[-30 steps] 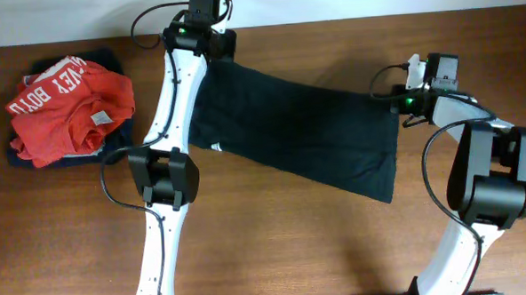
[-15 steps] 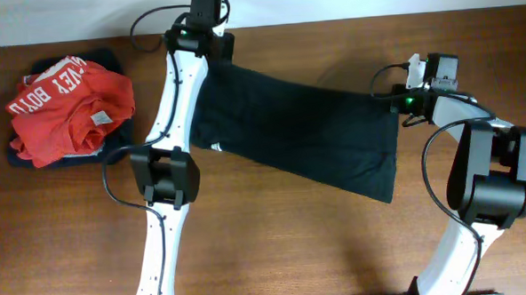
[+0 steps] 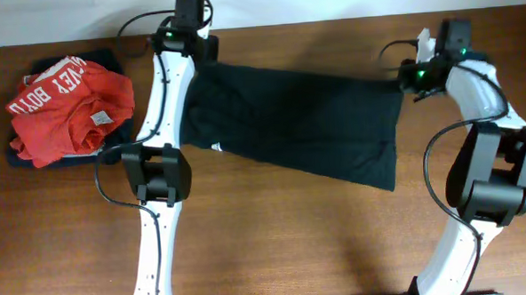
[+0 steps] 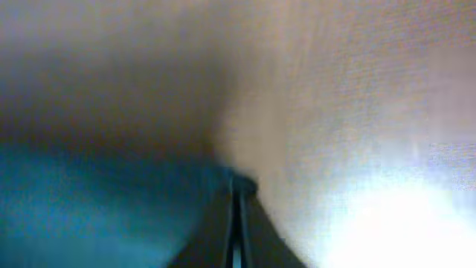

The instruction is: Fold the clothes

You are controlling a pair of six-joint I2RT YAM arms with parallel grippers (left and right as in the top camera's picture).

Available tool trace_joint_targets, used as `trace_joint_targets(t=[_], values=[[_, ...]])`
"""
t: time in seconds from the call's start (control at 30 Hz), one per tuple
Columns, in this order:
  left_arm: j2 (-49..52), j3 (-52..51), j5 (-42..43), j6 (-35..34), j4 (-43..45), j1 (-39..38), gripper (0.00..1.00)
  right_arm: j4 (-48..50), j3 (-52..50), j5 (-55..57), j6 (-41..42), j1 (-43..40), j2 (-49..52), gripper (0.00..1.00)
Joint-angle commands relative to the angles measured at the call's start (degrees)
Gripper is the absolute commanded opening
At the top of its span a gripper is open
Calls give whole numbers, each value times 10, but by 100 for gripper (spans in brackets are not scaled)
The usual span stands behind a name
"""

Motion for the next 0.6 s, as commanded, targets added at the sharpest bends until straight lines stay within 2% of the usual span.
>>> trace_joint_targets(t=[0.0, 0.23, 0.57], values=[[2, 34, -10, -4, -16, 10, 1, -67, 50, -18, -2, -4, 0, 4], [2, 82, -10, -3, -72, 11, 1, -199, 64, -80, -2, -12, 0, 4], [2, 135, -10, -4, -208, 10, 1, -296, 64, -87, -15, -21, -15, 4]])
